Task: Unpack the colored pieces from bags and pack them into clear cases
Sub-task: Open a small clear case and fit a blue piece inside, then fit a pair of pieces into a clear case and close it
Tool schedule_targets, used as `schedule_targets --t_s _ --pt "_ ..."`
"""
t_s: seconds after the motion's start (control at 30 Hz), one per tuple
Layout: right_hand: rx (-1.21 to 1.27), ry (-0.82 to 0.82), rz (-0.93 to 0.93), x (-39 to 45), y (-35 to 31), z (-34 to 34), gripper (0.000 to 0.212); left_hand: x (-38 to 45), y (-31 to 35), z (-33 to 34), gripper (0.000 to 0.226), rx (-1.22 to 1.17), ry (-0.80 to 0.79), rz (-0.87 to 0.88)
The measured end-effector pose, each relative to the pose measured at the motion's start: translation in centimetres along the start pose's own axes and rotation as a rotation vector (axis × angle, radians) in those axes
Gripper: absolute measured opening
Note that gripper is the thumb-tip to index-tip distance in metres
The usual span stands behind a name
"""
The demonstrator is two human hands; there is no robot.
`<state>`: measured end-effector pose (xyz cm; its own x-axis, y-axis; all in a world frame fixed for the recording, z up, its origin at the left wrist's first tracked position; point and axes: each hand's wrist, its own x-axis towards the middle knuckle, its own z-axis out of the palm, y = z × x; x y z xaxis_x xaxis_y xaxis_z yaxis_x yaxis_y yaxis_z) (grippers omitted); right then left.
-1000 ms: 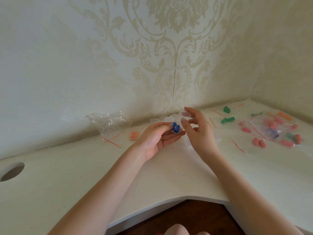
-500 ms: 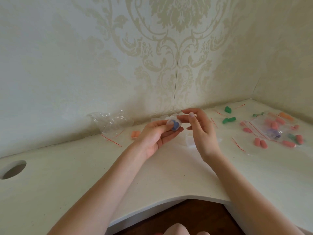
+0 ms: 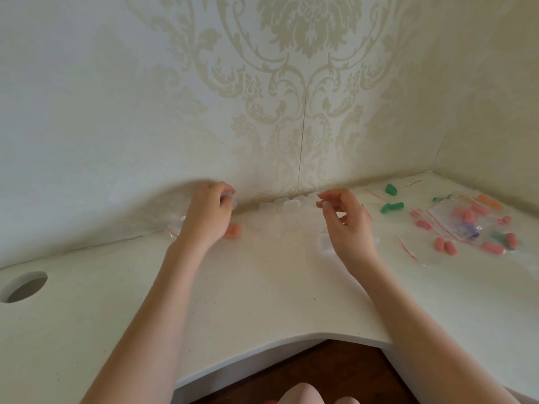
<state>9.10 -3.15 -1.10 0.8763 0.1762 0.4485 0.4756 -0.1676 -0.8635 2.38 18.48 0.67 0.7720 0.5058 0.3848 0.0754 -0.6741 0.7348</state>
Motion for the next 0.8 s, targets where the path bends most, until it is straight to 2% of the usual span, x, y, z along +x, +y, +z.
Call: schedule_targets --t_s 0.07,0.17,0.27,0.37,0.53,0.6,0.67,0.73,0.8 --pt "-0.025 0.009 -0.007 0.0 0.2 -0.2 0.018 0.2 -1.0 0.3 0.023 0.09 -0.118 -0.021" --pt "-0.037 0.025 -0.001 0.2 0.4 -0.4 0.02 0.4 -1.7 0.4 0.011 0.177 -0.144 -0.02" --pt "-0.051 0.042 0.012 0.3 0.6 -0.4 0.02 0.2 -1.5 0.1 0.007 0.26 -0.082 0.067" --pt "-0.077 0.029 0.012 0.4 0.7 -0.5 0.02 -0.2 -0.9 -0.1 0.008 0.223 -0.007 0.117" --pt "-0.169 0.098 0.011 0.7 1.2 -1.3 0.024 -0.8 0.5 0.7 0.008 0.303 0.208 0.18" --pt "-0.331 0.136 0.003 1.1 1.6 -2.1 0.024 -1.3 0.8 1.8 0.011 0.33 0.225 0.29" --pt "-0.576 0.163 0.04 1.5 1.6 -3.4 0.028 -2.1 1.3 3.4 0.022 0.349 0.171 0.433" --pt "-0.757 0.201 0.16 2.3 1.0 -5.3 0.036 -2.7 1.8 4.7 0.028 0.344 0.108 0.525" --pt "-0.92 0.138 0.352 2.8 0.8 -7.7 0.038 -3.3 2.3 5.6 0.021 0.322 0.071 0.582"
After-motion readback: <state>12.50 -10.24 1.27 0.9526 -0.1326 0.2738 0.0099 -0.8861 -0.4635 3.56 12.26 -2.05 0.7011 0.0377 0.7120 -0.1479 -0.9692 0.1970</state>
